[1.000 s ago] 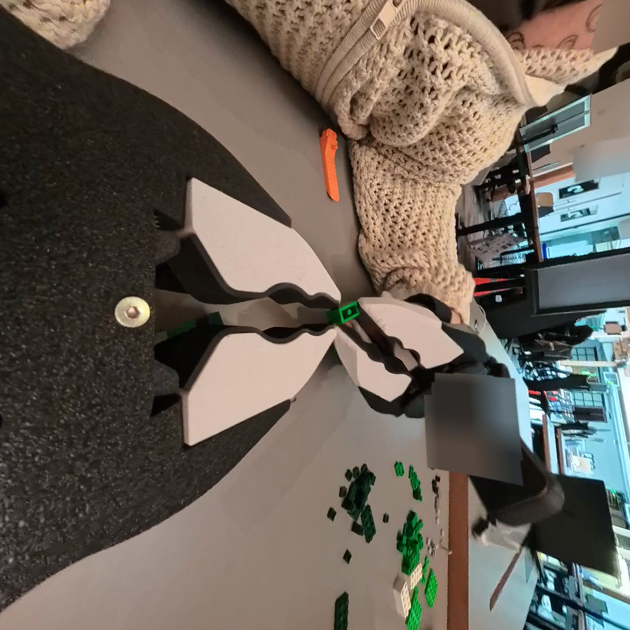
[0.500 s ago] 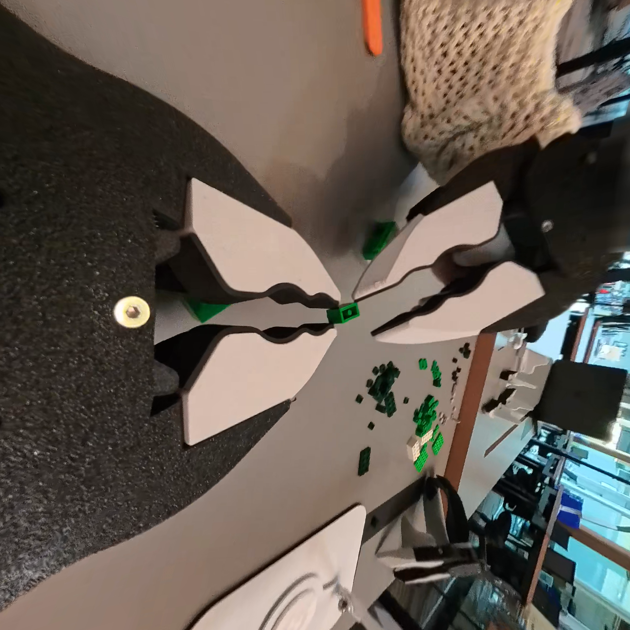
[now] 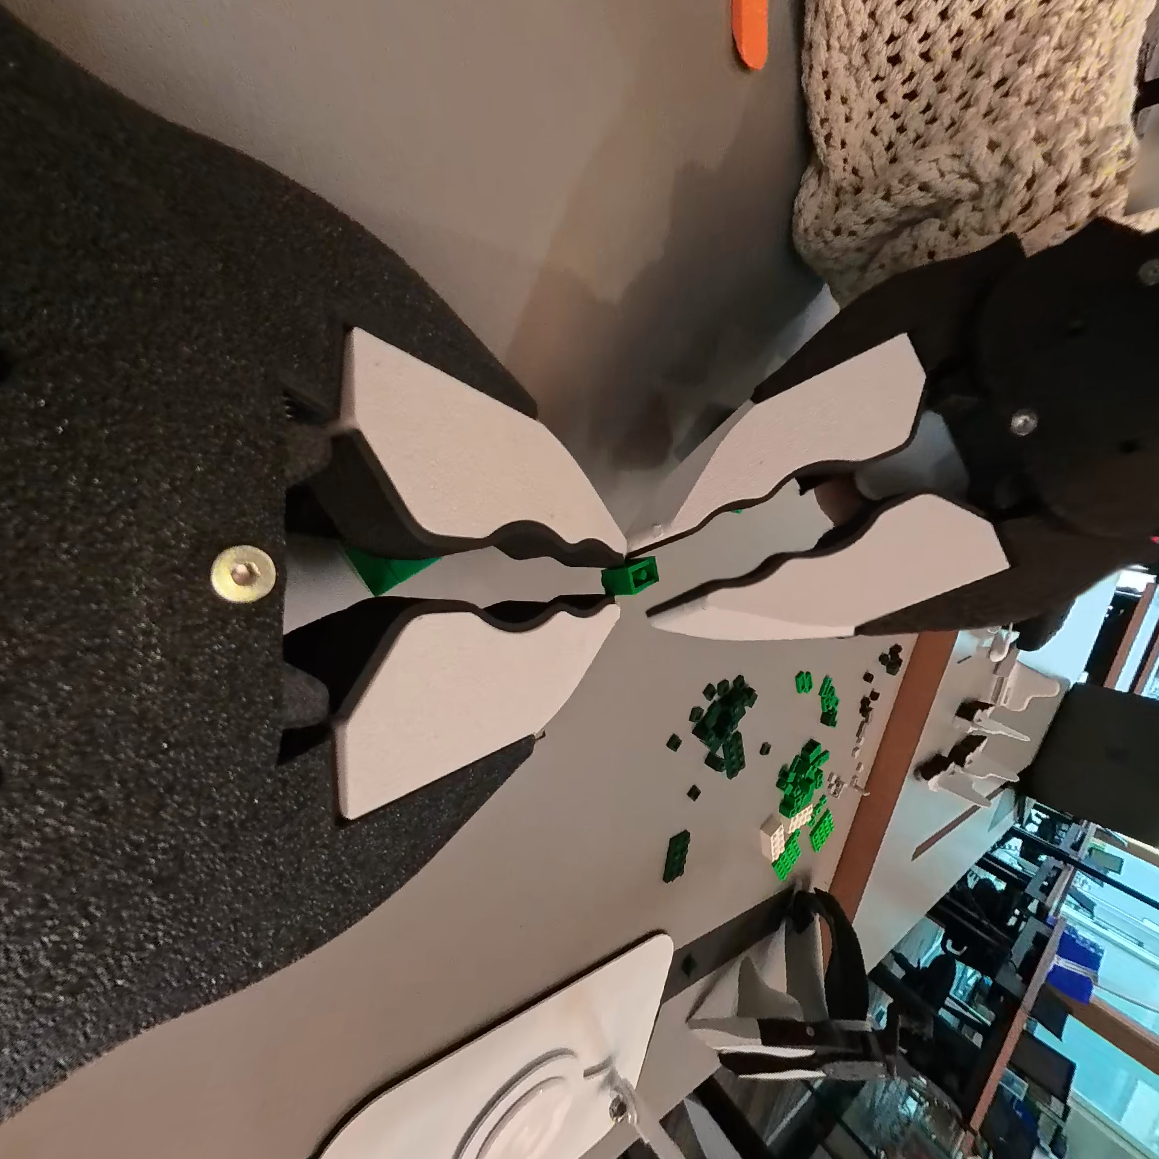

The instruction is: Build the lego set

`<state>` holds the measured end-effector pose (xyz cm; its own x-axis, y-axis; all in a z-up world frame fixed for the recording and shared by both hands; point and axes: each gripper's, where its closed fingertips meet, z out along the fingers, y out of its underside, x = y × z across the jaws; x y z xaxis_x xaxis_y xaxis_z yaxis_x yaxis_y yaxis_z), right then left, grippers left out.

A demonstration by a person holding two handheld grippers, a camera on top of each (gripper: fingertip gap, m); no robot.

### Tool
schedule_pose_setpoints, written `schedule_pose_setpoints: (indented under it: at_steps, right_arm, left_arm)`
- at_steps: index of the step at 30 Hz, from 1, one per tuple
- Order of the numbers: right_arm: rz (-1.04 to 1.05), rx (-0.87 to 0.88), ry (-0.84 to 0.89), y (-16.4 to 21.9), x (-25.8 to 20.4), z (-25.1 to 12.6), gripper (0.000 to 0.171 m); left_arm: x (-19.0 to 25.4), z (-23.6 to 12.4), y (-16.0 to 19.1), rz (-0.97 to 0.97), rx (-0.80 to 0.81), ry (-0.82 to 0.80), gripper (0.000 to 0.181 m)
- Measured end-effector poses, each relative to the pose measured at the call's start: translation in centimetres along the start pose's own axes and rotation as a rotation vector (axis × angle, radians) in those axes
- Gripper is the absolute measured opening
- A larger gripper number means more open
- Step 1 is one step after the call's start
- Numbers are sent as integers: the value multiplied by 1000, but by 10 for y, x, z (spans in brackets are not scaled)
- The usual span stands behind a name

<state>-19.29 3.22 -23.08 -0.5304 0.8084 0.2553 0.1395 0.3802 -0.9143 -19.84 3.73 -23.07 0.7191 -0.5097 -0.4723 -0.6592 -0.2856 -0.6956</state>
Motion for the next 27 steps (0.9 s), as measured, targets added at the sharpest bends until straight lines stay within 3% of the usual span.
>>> schedule_pose_setpoints:
  at_steps: [11, 16, 23, 27]
  right_arm:
    - [-20, -19, -20, 2, -4, 2, 8]
    - [5, -1, 6, 0, 2, 1, 9]
    - [-29, 8, 200, 2, 29, -9, 19]
    - [-16, 43, 344, -4, 49, -17, 22]
  left_arm:
    - [8, 0, -1, -33, -5, 75, 8]
    - [1, 1, -2, -32, -3, 33, 8]
    - [-66, -15, 3, -96, 107, -424, 8]
    - [-81, -23, 9, -150, 173, -562, 8]
